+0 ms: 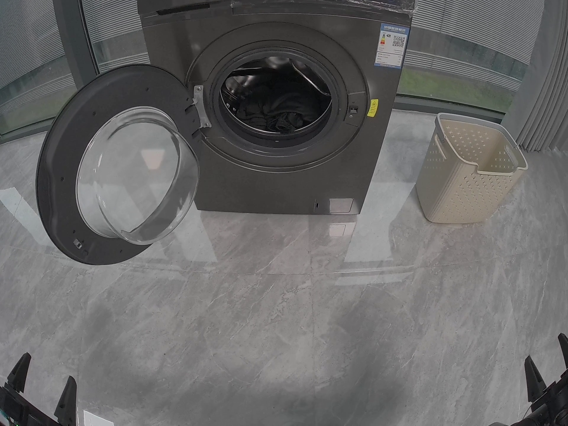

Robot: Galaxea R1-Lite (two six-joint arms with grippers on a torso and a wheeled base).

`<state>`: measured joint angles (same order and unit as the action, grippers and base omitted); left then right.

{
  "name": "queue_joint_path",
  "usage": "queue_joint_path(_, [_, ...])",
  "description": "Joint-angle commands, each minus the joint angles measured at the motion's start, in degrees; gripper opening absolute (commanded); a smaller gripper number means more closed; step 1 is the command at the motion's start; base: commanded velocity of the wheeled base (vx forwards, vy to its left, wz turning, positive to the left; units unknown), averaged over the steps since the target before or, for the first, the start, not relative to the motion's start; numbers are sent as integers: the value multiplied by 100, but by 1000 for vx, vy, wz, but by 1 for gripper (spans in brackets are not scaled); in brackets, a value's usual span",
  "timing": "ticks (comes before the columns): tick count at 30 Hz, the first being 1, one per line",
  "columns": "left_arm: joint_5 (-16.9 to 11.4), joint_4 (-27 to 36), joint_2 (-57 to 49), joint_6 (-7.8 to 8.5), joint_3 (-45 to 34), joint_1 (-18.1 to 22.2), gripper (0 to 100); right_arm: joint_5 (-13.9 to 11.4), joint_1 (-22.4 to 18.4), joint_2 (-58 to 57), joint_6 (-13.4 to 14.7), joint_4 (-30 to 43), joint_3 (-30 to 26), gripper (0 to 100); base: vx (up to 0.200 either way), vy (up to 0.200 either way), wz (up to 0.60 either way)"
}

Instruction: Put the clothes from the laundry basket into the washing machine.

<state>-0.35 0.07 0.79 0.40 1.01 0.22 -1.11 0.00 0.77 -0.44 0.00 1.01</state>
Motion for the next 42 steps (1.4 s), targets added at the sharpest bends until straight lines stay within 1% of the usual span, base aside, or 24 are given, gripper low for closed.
queue_joint_path(1, [0,1,-44,-5,-101,4,100,5,0,-77,0,0,-101,100,0,200,0])
queue_joint_path(15, [-9,1,-44,-5,-101,4,100,5,0,-77,0,0,-101,100,0,200,0])
queue_joint_path(21, [-26,-7,-44,21,-101,4,100,5,0,-77,0,0,-101,100,0,200,0])
queue_joint_path(24, [-17,-7,-44,144,-101,4,100,5,0,-77,0,0,-101,100,0,0,0])
queue_joint_path(25, [-17,-7,-44,144,-101,4,100,5,0,-77,0,0,-101,100,0,0,0])
queue_joint_path(26, [-35,1,-44,65,-101,4,100,5,0,-77,9,0,-101,100,0,0,0])
queue_joint_path(28, [-53,10,-35,21,-92,-4,100,5,0,-77,9,0,-101,100,100,0,0])
queue_joint_path(33, [-53,1,-44,56,-101,4,100,14,0,-77,26,0,-101,100,200,0,0])
queue_joint_path(37, [-53,1,-44,39,-92,4,100,23,0,-77,35,0,-101,100,200,0,0])
queue_joint_path(42, [-35,-7,-44,56,-101,4,100,23,0,-77,35,0,-101,100,200,0,0])
